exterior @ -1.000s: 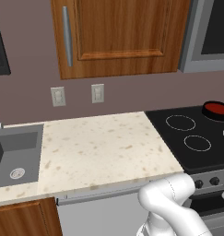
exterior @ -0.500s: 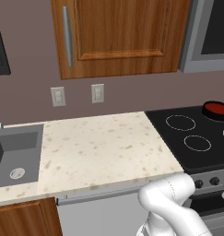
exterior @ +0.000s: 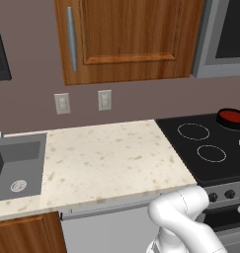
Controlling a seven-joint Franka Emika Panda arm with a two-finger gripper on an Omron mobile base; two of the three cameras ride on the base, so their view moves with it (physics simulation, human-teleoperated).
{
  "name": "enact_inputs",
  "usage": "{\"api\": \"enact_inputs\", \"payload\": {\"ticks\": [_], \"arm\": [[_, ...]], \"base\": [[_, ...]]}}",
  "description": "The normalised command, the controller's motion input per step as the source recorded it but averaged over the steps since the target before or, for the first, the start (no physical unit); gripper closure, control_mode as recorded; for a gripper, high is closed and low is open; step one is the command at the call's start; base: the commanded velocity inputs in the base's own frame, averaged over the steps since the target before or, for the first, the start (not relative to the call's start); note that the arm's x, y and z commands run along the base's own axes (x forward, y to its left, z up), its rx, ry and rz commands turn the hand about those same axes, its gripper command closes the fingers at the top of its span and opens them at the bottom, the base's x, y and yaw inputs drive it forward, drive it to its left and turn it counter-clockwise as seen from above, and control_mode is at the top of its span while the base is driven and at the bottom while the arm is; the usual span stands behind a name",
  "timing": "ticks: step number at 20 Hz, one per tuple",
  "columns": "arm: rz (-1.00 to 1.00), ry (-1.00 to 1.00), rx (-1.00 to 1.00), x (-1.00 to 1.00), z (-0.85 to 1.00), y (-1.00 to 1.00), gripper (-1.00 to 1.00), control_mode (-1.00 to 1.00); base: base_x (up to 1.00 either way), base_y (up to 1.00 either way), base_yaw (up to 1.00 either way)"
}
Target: Wait until the marinara sauce is simmered to a deep red color and then turn off the stove.
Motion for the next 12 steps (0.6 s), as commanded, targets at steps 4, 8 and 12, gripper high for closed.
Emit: {"api": "enact_inputs", "payload": {"ticks": [4, 8, 12], "arm": [[0.00, 0.00, 0.00, 0.00, 0.00, 0.00, -1.00, -1.00], [0.00, 0.00, 0.00, 0.00, 0.00, 0.00, -1.00, -1.00], [0.00, 0.00, 0.00, 0.00, 0.00, 0.00, -1.00, -1.00]], "base": [[0.00, 0.00, 0.00], [0.00, 0.00, 0.00], [0.00, 0.00, 0.00]]}}
